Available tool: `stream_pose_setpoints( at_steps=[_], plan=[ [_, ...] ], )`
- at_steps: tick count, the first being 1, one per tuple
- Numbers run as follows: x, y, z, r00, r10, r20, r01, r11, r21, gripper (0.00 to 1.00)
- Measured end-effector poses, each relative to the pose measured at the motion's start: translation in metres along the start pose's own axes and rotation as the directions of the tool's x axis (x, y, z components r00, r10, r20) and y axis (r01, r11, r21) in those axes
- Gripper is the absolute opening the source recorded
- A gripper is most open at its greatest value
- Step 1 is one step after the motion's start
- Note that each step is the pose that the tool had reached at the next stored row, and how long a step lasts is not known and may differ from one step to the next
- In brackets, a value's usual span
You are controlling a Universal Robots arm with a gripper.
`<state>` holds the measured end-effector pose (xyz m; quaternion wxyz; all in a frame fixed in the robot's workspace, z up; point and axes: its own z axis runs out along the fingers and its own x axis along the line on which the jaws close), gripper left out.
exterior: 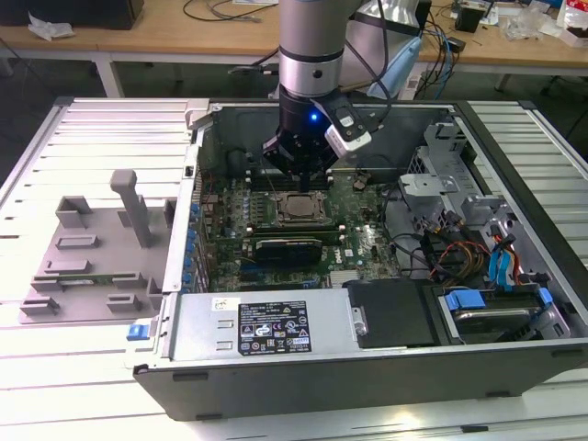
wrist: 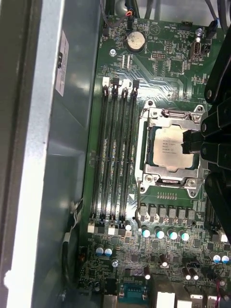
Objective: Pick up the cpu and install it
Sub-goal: 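Install the first cpu locking lever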
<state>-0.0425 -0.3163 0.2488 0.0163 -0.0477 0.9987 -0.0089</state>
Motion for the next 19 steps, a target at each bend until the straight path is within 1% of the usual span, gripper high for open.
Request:
stream_pose_setpoints(
  at_steps=[1, 5, 12, 13, 17, 19],
  plan=[
    [-0.0001, 0.0, -0.0015, 1.0, 0.0, 0.0, 0.0, 1.0, 0.0, 0.11],
    [-0.0001, -0.0001, -0.004, 1.0, 0.0, 0.0, 0.0, 1.0, 0.0, 0.11],
    [-0.0002, -0.0001, -0.0049, 1.0, 0.0, 0.0001, 0.0, 1.0, -0.0001, 0.11],
    [-0.0002, -0.0002, -0.0059, 1.0, 0.0, -0.0003, 0.0, 1.0, 0.0003, 0.11],
    [-0.0005, -0.0003, -0.014, 1.0, 0.0, 0.0, 0.0, 1.0, -0.0001, 0.11],
    [-0.0005, -0.0003, -0.0163, 1.0, 0.0, 0.0001, 0.0, 1.0, -0.0003, 0.11]
  ],
)
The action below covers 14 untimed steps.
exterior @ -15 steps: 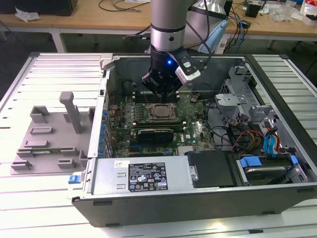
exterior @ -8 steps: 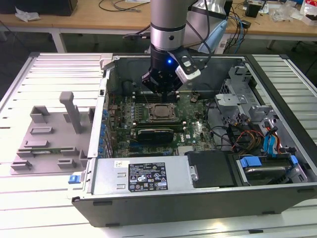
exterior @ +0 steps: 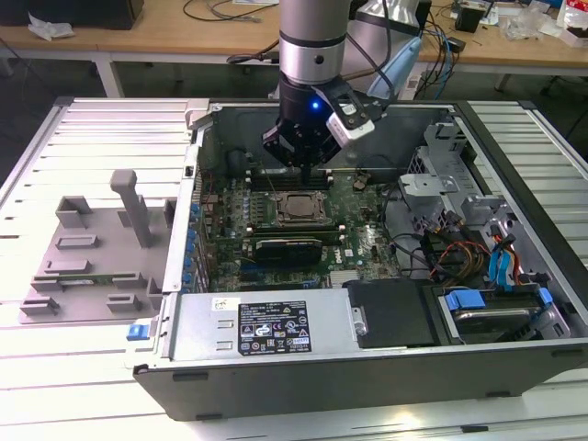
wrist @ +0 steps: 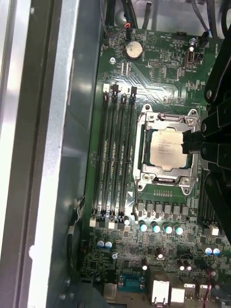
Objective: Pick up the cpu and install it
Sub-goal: 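Install the first cpu locking lever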
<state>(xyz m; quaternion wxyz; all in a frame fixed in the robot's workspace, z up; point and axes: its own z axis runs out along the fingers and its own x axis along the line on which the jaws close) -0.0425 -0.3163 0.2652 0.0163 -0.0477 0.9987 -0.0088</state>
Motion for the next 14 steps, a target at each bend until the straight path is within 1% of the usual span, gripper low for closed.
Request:
stream_pose_setpoints(
  at_steps=[6, 9, 14],
  plan=[
    [0.0007, 0.0001, -0.0012, 1.0, 0.0, 0.0, 0.0, 1.0, 0.0002, 0.11],
    [0.0063, 0.0006, -0.0014, 1.0, 0.0, -0.0001, 0.0, 1.0, 0.0002, 0.11],
    [0.0138, 0.0013, -0.0016, 1.0, 0.0, 0.0, 0.0, 1.0, 0.0002, 0.11]
  ],
)
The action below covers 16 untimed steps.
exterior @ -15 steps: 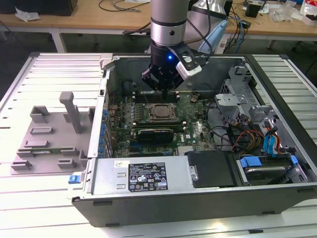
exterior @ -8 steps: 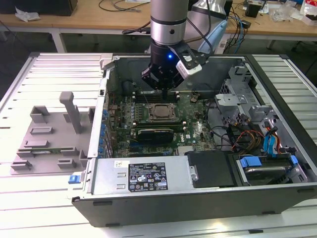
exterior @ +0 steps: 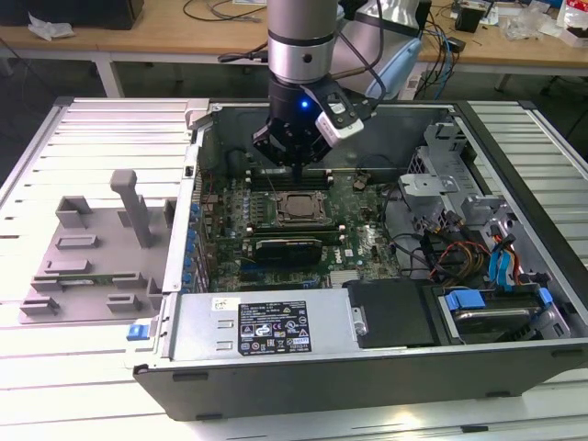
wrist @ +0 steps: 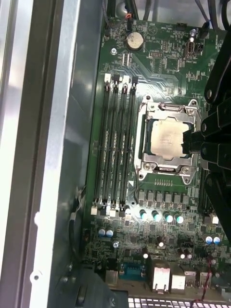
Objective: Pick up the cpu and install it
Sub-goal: 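Install the first cpu locking lever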
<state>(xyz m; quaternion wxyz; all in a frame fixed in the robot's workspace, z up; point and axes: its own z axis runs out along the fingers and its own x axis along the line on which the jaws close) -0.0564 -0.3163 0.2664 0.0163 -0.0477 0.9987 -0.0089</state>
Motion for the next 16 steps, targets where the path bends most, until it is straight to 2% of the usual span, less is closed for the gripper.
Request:
stream_pose_setpoints(
  at_steps=[3, 7, 10, 12, 14, 16],
  plan=[
    [0.0018, 0.0001, -0.0015, 1.0, 0.0, -0.0001, 0.0, 1.0, 0.0001, 0.11],
    [0.0015, -0.0001, -0.0119, 1.0, 0.0, -0.0001, 0.0, 1.0, 0.0001, 0.11],
    [0.0013, -0.0001, -0.0159, 1.0, 0.0, -0.0001, 0.0, 1.0, 0.0001, 0.11],
    [0.0013, -0.0001, -0.0161, 1.0, 0.0, 0.0001, 0.0, 1.0, -0.0001, 0.11],
    [0.0044, 0.0001, -0.0164, 1.0, 0.0, -0.0002, 0.0, 1.0, 0.0001, 0.11],
    [0.0111, 0.0008, -0.0166, 1.0, 0.0, 0.0, 0.0, 1.0, 0.0001, 0.11]
  ],
)
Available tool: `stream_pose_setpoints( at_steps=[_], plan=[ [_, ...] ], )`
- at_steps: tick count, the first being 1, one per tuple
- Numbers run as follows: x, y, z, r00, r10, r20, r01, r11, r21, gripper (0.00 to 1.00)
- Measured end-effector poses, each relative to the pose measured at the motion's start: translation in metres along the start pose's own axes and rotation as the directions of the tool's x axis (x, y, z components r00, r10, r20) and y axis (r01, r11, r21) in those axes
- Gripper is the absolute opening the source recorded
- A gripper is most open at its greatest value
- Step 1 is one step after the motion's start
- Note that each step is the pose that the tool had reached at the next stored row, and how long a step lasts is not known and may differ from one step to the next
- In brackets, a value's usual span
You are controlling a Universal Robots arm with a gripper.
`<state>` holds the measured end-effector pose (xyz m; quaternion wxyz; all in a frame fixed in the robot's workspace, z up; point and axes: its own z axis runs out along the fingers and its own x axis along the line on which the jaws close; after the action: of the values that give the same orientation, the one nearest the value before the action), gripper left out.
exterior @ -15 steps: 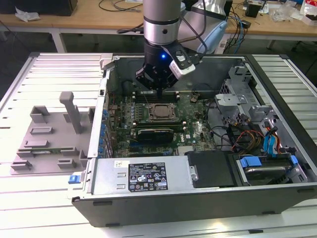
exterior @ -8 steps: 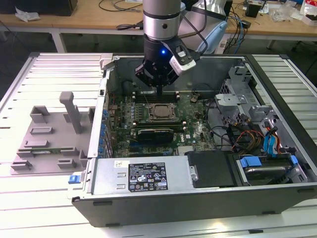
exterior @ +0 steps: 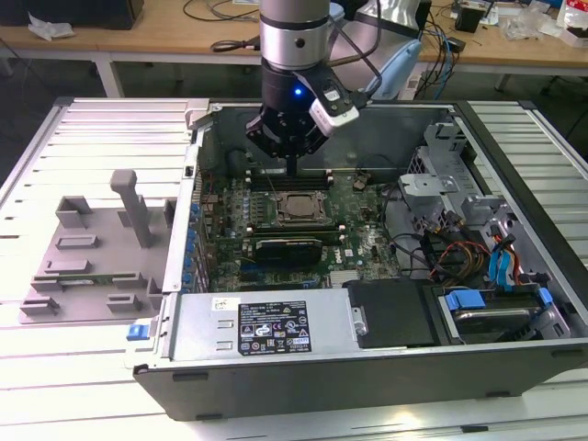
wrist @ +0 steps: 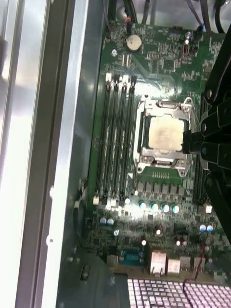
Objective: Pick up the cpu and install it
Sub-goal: 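Install the first cpu locking lever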
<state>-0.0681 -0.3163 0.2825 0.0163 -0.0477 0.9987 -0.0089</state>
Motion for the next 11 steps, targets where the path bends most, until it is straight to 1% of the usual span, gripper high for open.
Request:
stream_pose_setpoints(
  at_steps=[1, 2, 5, 7, 8, 11],
  plan=[
    [0.0055, 0.0005, -0.0002, 1.0, 0.0, 0.0001, 0.0, 1.0, 0.0, 0.11],
    [0.0135, 0.0013, -0.0004, 1.0, 0.0, 0.0002, 0.0, 1.0, 0.0, 0.11],
    [0.0312, 0.003, -0.0009, 1.0, 0.0, 0.0002, 0.0, 1.0, 0.0, 0.11],
    [0.0362, 0.0035, -0.0009, 1.0, 0.0, 0.0002, 0.0, 1.0, -0.0002, 0.11],
    [0.0389, 0.0037, -0.0009, 1.0, 0.0, 0.0004, 0.0, 1.0, -0.0021, 0.11],
    [0.0398, 0.0038, -0.0009, 1.0, 0.0, 0.0005, 0.0, 1.0, -0.0027, 0.11]
  ],
)
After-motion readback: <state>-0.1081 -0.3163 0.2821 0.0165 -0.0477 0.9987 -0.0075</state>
